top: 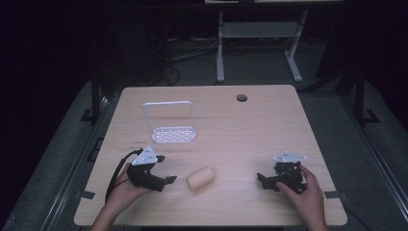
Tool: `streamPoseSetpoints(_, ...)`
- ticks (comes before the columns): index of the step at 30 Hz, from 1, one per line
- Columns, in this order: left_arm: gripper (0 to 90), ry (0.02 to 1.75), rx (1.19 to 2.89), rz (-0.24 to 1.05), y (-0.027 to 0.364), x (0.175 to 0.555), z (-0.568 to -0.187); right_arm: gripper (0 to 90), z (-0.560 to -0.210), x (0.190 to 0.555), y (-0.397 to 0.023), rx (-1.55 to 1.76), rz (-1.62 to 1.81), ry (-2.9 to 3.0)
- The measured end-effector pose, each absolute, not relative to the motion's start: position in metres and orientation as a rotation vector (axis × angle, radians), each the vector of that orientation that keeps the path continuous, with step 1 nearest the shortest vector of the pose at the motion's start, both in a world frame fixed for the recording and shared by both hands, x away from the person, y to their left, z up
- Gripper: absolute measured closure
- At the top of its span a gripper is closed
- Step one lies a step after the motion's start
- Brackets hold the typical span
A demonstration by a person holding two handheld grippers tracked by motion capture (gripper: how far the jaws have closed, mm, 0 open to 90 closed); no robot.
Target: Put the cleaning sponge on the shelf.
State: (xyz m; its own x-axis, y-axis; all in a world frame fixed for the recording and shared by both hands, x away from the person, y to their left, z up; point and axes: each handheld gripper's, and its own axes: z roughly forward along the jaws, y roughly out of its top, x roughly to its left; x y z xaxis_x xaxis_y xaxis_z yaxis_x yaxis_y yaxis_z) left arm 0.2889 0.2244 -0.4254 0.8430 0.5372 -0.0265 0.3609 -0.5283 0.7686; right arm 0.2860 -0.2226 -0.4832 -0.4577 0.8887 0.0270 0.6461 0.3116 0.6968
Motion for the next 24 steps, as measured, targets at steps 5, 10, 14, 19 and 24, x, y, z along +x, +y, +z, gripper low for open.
streamPoseSetpoints(5, 13.8, 0.628, 2.19, 0.261, 0.217, 0.289, -0.423, 0.0, -0.483, 0.286, -0.223, 1.371, 0.923, 2.222)
streamPoseSetpoints(10, 13.8, 0.609, 2.192, 0.252, 0.21, 0.289, -0.421, 0.0, -0.483, 0.286, -0.223, 1.372, 0.923, 2.222)
streamPoseSetpoints(14, 13.8, 0.594, 2.192, 0.243, 0.205, 0.289, -0.42, 0.0, -0.483, 0.286, -0.223, 1.371, 0.923, 2.222)
streamPoseSetpoints(19, 13.8, 0.575, 2.189, 0.237, 0.197, 0.29, -0.418, 0.0, -0.483, 0.286, -0.223, 1.371, 0.923, 2.222)
streamPoseSetpoints(24, 13.8, 0.558, 2.195, 0.227, 0.191, 0.29, -0.418, 0.0, -0.483, 0.286, -0.223, 1.372, 0.923, 2.221)
